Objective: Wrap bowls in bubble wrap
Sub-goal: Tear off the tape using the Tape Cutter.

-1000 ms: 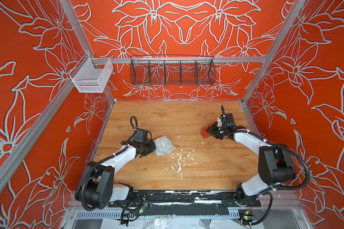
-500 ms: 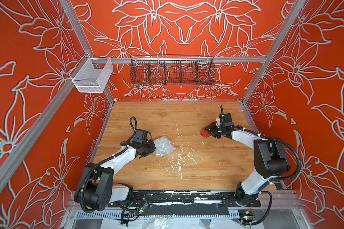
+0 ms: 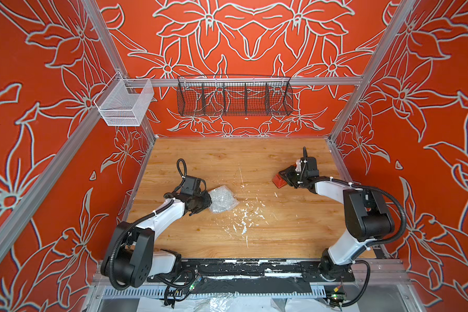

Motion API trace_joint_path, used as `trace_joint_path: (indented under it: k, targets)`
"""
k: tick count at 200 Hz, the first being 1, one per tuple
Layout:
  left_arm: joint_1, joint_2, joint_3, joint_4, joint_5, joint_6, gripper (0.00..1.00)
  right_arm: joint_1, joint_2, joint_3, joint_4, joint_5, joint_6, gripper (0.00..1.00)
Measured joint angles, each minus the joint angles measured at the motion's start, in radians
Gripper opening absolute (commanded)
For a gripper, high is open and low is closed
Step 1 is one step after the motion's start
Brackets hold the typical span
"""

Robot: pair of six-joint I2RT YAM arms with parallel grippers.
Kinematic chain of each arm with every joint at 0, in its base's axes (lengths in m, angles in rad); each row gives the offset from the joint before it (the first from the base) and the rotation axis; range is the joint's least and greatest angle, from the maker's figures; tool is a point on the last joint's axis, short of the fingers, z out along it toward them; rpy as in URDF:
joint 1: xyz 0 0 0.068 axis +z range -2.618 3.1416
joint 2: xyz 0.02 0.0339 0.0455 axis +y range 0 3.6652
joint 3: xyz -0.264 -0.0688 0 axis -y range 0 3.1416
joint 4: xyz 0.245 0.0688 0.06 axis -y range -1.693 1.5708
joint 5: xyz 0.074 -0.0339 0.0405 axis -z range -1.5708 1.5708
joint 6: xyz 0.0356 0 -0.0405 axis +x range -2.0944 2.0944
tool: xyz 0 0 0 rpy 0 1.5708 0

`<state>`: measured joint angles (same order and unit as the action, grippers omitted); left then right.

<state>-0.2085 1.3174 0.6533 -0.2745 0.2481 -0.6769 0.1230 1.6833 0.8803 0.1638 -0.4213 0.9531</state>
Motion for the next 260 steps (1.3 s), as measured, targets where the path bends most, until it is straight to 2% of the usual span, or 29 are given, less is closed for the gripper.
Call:
trace_joint_path:
  k: [98,160,230,260]
  targets:
    - [0.000,0.002,0.001,0.000,0.008,0.020,0.00,-0.001,0.000,-0.036,0.070,-0.005,0.047,0.00]
    - [0.002,0.033,0.001,0.039,0.046,0.026,0.00,-0.002,-0.014,-0.041,0.070,-0.025,0.035,0.00]
    - [0.002,0.041,0.001,0.053,0.062,0.025,0.00,-0.008,-0.149,0.000,-0.078,-0.060,-0.029,0.00]
    - [-0.001,0.042,0.001,0.053,0.063,0.025,0.00,-0.004,-0.163,0.025,-0.123,-0.087,-0.039,0.00]
